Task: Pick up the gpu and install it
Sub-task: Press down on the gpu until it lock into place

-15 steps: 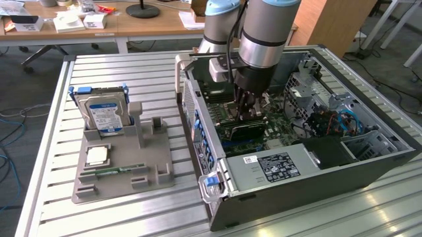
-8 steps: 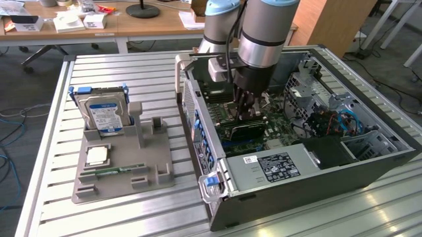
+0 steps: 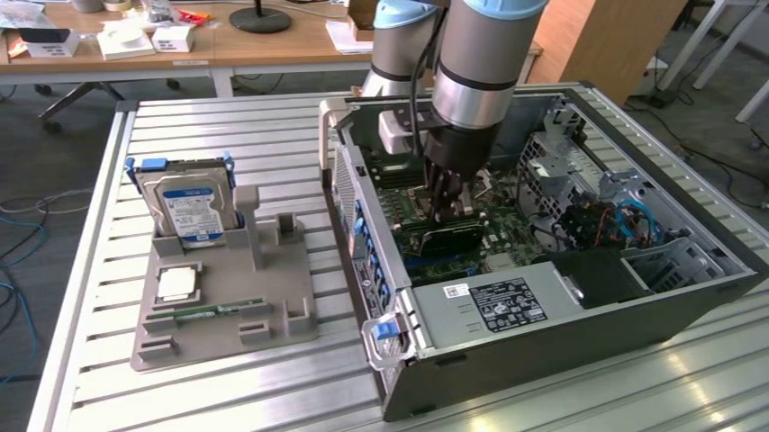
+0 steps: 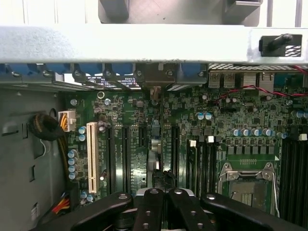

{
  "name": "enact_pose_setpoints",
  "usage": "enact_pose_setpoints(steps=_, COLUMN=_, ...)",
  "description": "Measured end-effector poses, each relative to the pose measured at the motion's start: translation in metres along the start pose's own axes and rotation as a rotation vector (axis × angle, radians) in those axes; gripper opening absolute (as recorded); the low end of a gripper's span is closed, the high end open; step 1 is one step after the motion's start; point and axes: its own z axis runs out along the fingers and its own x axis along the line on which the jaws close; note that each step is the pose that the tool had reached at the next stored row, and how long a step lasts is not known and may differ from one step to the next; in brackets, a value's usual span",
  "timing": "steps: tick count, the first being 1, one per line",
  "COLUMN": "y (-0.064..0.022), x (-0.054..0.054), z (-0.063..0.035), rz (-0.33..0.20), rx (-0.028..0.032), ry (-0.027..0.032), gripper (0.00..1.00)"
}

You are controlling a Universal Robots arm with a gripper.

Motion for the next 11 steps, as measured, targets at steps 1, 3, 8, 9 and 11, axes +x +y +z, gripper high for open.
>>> enact_pose_setpoints(steps=1, y=0.0, x=0.0, z=0.0004, rz=0.0, rx=0.0, ry=0.0, gripper=0.1)
enact_pose_setpoints(steps=3, y=0.0, x=0.0, z=0.0005, rz=0.0, rx=-0.0002, ry=0.0003, gripper=0.1)
enact_pose_setpoints(steps=8, y=0.0001, x=0.0, z=0.0026, rz=0.0, rx=0.0001, ry=-0.0001, gripper=0.1)
enact_pose_setpoints(steps=9, y=0.0001, x=0.0, z=0.003, rz=0.0, rx=0.0, ry=-0.0001, gripper=0.1)
enact_pose_setpoints(steps=11, y=0.0001, x=0.0, z=0.0038, rz=0.0, rx=0.0, ry=0.0001, gripper=0.1)
